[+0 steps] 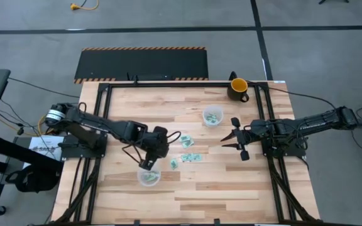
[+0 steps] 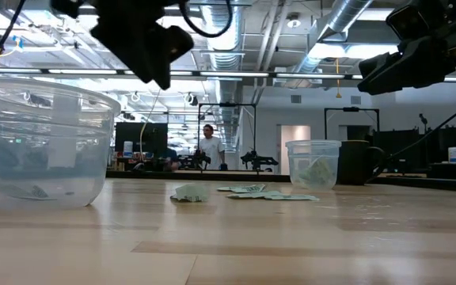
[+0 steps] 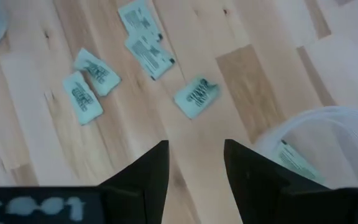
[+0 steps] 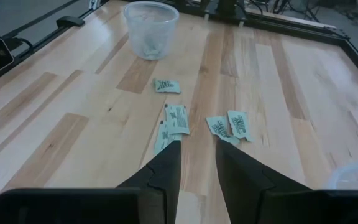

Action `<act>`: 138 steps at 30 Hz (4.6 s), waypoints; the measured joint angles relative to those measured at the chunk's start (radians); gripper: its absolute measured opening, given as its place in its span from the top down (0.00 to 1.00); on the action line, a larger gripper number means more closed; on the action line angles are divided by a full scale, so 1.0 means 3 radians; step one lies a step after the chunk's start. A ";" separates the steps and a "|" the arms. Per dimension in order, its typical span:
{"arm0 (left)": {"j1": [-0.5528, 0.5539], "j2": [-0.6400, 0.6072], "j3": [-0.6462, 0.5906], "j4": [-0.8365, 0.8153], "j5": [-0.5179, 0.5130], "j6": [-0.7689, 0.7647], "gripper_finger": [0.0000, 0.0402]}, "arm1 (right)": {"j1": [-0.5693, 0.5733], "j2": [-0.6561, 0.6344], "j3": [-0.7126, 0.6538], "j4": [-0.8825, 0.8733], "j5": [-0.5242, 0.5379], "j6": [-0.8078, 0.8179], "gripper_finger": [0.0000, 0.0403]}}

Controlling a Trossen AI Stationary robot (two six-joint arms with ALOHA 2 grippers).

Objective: Pick and place Stevia / Truvia into bins
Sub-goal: Put the stevia packet into the bottom transparent container

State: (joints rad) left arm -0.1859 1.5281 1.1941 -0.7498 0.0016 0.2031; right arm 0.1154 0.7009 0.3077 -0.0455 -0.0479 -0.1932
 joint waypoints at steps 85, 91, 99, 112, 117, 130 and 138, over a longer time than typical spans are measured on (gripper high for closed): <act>0.0133 0.2121 0.1407 -0.0570 0.0674 -0.1850 0.52 | 0.0003 0.0000 0.0000 -0.0148 -0.0010 0.0299 0.77; 0.0171 0.2103 0.1310 -0.0473 0.0813 -0.1815 0.53 | 0.0003 0.0000 0.0000 -0.0147 -0.0010 0.0299 0.77; 0.0184 0.2105 0.1304 -0.0431 0.0872 -0.1675 0.67 | 0.0003 0.0000 0.0000 -0.0146 -0.0010 0.0298 0.77; 0.0183 0.2117 0.1370 -0.0431 0.0878 -0.1496 0.98 | 0.0003 0.0000 0.0000 -0.0148 -0.0010 0.0298 0.77; 0.0183 0.2117 0.1373 -0.0422 0.0826 -0.1446 0.99 | 0.0003 0.0000 0.0000 -0.0148 -0.0010 0.0298 0.77; 0.0176 0.2111 0.1375 -0.0440 0.0694 -0.1421 1.00 | 0.0003 0.0000 0.0000 -0.0148 -0.0010 0.0298 0.77; 0.0094 0.2105 0.1685 -0.0831 0.0230 -0.1370 1.00 | 0.0003 0.0000 0.0000 -0.0147 -0.0010 0.0298 0.77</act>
State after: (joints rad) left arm -0.1577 2.1597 1.6996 -0.9990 0.0707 -0.2080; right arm 0.1162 0.7010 0.3077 -0.0898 -0.0508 -0.1040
